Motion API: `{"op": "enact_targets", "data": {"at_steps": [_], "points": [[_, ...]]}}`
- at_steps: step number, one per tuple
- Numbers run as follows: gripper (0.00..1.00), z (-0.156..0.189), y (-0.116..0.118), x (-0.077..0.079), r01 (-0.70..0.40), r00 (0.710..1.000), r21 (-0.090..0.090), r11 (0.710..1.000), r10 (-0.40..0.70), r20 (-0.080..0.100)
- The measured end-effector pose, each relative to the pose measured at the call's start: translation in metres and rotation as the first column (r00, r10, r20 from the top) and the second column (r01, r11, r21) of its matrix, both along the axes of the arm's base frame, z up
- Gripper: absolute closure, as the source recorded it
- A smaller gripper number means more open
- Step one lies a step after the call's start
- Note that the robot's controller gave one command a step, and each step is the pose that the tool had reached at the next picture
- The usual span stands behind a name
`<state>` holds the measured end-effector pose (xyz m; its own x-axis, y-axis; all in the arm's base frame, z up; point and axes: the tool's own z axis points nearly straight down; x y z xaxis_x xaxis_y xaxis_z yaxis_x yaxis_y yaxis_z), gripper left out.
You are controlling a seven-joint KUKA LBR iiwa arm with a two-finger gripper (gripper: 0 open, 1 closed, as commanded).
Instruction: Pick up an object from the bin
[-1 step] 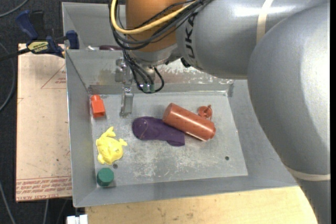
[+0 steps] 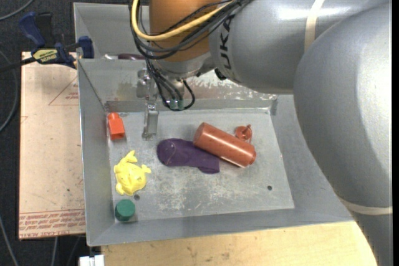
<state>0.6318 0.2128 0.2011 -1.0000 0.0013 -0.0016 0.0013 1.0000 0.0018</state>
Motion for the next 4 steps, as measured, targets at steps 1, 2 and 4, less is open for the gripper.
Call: {"op": "enact_targets", "data": {"at_steps": [1,2,4], "points": [[0.00,0.003,-0.015,-0.015,-0.063,0.998,0.001,0.998,0.063,-0.002],[0.00,0.004,-0.077,-0.035,-0.116,0.993,0.000,0.993,0.116,0.002],[0.00,-0.054,-0.123,-0.043,-0.140,0.990,0.000,0.990,0.140,0.008]]}}
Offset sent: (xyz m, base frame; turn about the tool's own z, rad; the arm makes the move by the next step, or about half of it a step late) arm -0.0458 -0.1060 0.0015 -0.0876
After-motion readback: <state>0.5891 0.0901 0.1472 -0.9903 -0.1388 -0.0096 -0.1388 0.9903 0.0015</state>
